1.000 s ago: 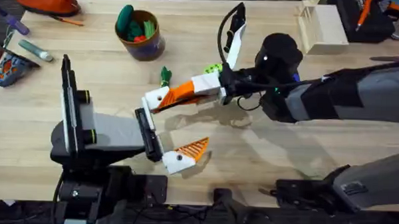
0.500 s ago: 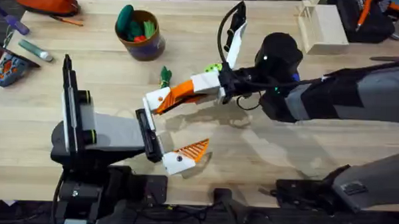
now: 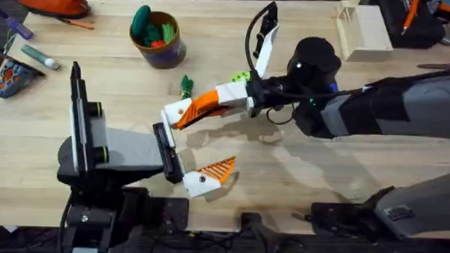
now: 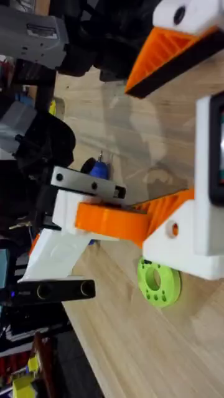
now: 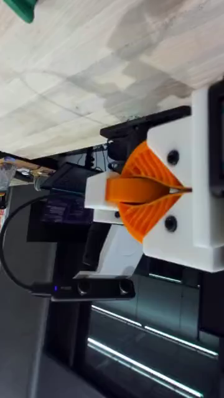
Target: Pick up the gripper from the table and insert it into the empty holder that is missing its gripper. Then pick up a screw, insert it into the mounting hole, and use the screwdriver to tighten it. Finally, clean up the table by picking up the vegetable and placing it into the bucket.
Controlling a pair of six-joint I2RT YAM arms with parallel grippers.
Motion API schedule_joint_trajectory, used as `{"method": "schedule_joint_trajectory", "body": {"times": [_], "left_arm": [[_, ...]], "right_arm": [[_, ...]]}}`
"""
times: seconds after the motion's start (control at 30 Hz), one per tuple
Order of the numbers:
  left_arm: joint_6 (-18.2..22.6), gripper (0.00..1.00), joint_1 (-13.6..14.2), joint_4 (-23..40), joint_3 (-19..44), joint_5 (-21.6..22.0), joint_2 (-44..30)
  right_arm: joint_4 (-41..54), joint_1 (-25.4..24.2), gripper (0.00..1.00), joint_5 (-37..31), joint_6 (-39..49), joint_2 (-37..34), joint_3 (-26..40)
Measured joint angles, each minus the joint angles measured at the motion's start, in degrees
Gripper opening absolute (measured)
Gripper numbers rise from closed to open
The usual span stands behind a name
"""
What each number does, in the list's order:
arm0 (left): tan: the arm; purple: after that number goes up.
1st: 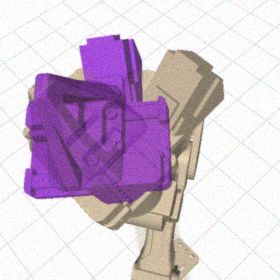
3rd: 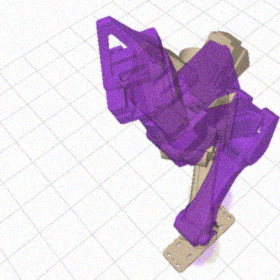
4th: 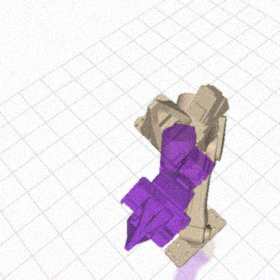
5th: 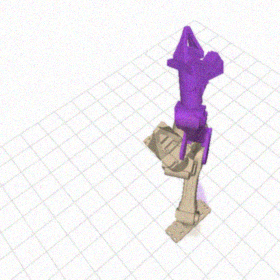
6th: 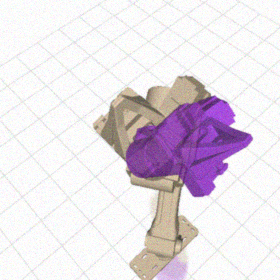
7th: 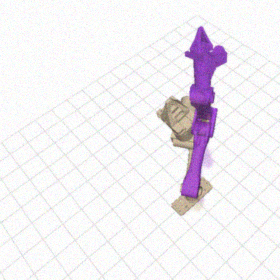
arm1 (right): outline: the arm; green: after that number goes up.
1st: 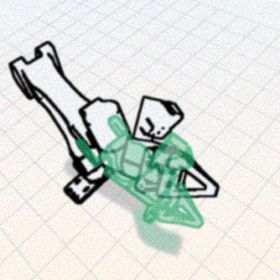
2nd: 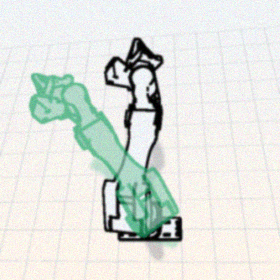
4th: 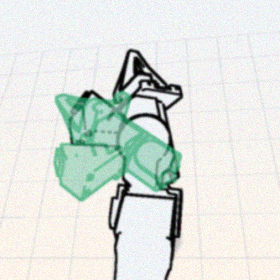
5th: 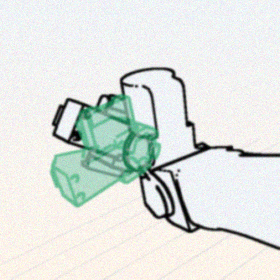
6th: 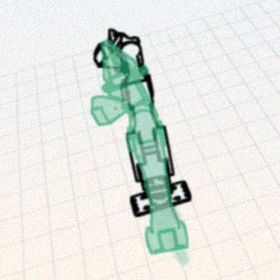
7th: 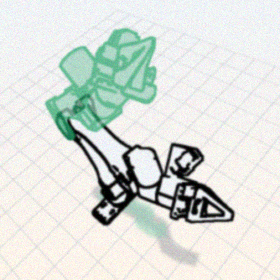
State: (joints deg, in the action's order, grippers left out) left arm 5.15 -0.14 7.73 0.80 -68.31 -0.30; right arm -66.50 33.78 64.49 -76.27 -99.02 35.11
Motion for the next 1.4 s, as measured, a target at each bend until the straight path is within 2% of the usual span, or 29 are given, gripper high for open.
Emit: {"method": "schedule_joint_trajectory", "body": {"times": [0.83, 1.1, 1.4], "left_arm": [[-1.05, 0.999, -0.17, -0.2, 0.0, 1.54, -0.02], [-1.25, 0.999, -0.55, -0.29, 0.0, 2.14, -0.01], [-1.27, 0.999, -0.42, -0.17, 0.0, 1.15, -0.01]], "right_arm": [[-0.65, 1.59, 0.013, -5.57, -0.72, 0.0, -1.11], [-0.34, 3.68, 0.013, -12.21, -0.59, 2.79, -3.59], [-0.52, 4.17, 0.012, -14.4, -0.44, 4.48, -5.74]]}}
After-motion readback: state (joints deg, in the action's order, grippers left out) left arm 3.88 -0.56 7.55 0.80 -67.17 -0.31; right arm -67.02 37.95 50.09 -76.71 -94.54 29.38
